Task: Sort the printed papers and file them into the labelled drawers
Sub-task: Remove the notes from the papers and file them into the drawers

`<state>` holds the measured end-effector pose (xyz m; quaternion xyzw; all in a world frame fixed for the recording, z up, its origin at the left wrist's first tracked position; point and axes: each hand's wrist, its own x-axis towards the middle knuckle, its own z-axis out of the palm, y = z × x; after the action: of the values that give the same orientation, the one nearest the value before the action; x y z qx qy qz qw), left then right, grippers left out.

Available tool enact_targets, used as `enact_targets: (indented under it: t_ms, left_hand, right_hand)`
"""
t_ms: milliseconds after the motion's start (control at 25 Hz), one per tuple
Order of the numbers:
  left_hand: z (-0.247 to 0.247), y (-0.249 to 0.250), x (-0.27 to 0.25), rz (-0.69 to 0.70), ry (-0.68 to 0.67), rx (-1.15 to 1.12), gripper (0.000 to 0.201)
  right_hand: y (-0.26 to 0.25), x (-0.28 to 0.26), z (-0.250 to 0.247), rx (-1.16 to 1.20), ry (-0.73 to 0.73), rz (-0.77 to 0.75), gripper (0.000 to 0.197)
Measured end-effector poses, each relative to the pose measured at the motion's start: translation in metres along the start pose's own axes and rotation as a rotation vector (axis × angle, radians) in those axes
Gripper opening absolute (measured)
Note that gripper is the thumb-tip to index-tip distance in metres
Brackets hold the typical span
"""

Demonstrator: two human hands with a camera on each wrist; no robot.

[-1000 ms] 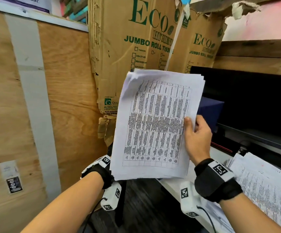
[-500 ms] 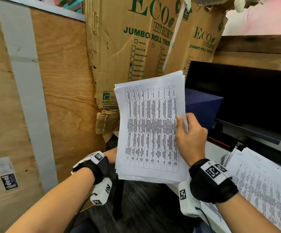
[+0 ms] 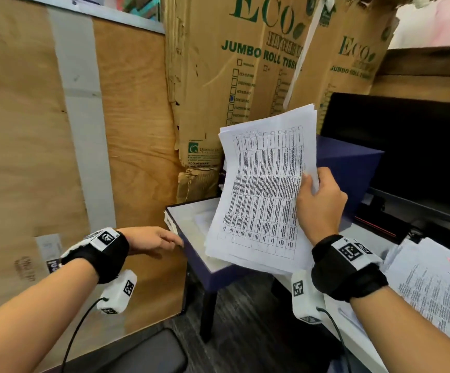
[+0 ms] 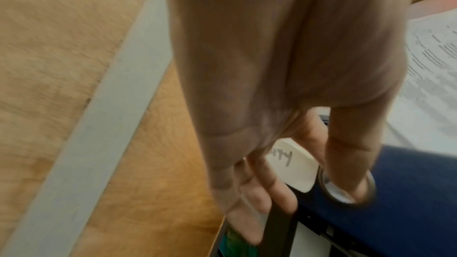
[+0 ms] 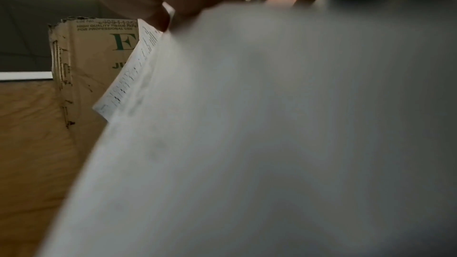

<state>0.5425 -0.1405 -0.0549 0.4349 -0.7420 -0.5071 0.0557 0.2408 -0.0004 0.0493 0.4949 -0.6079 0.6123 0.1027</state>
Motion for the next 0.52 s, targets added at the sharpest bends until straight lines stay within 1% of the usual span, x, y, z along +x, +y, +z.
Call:
enact_targets:
  t_ms: [40, 80, 120, 160, 200, 240, 280, 360, 400, 440, 480, 520]
  left_hand:
    - [-0.004, 0.001, -0.009, -0.033, 0.01, -0.004, 0.02]
    - [-0.006, 0.005, -0.018, -0.04, 0.038, -0.009, 0.018]
    - [-0.008, 0.009, -0.025, -0.013, 0.077, -0.023, 0.035]
    - [-0.01, 0.014, -0.03, 0.029, 0.139, -0.084, 0.062]
    - [-0.012, 0.02, -0.034, 0.073, 0.194, -0.186, 0.084]
    - [-0.012, 0.028, -0.039, 0.124, 0.209, -0.297, 0.096]
    - [-0.011, 0.036, -0.044, 0.165, 0.175, -0.395, 0.101]
    - [-0.009, 0.048, -0.054, 0.214, 0.085, -0.523, 0.098]
    - [-0.009, 0.051, -0.058, 0.231, 0.071, -0.56, 0.095]
    - [-0.011, 0.051, -0.06, 0.24, 0.09, -0.601, 0.094]
    - [-0.015, 0.049, -0.062, 0.228, 0.152, -0.652, 0.091]
    - [-0.019, 0.046, -0.065, 0.202, 0.241, -0.712, 0.082]
  right_hand:
    - [-0.003, 0.0, 0.0, 0.033, 0.003, 0.031, 0.016]
    - [-0.006, 0.0, 0.001, 0.069, 0.005, 0.07, 0.016]
    - [-0.01, 0.0, 0.003, 0.105, 0.01, 0.105, 0.016]
    - [-0.014, -0.001, 0.007, 0.141, 0.024, 0.136, 0.017]
    - [-0.018, -0.002, 0.013, 0.181, 0.045, 0.168, 0.019]
    - [-0.024, -0.004, 0.021, 0.232, 0.078, 0.205, 0.02]
    - [-0.031, -0.007, 0.029, 0.291, 0.116, 0.24, 0.019]
    - [-0.048, -0.015, 0.045, 0.427, 0.169, 0.345, 0.014]
    - [-0.054, -0.02, 0.052, 0.476, 0.154, 0.417, 0.014]
    - [-0.057, -0.026, 0.062, 0.489, 0.098, 0.497, 0.018]
    - [-0.058, -0.034, 0.071, 0.49, -0.003, 0.583, 0.023]
    - [-0.056, -0.043, 0.08, 0.513, -0.15, 0.663, 0.027]
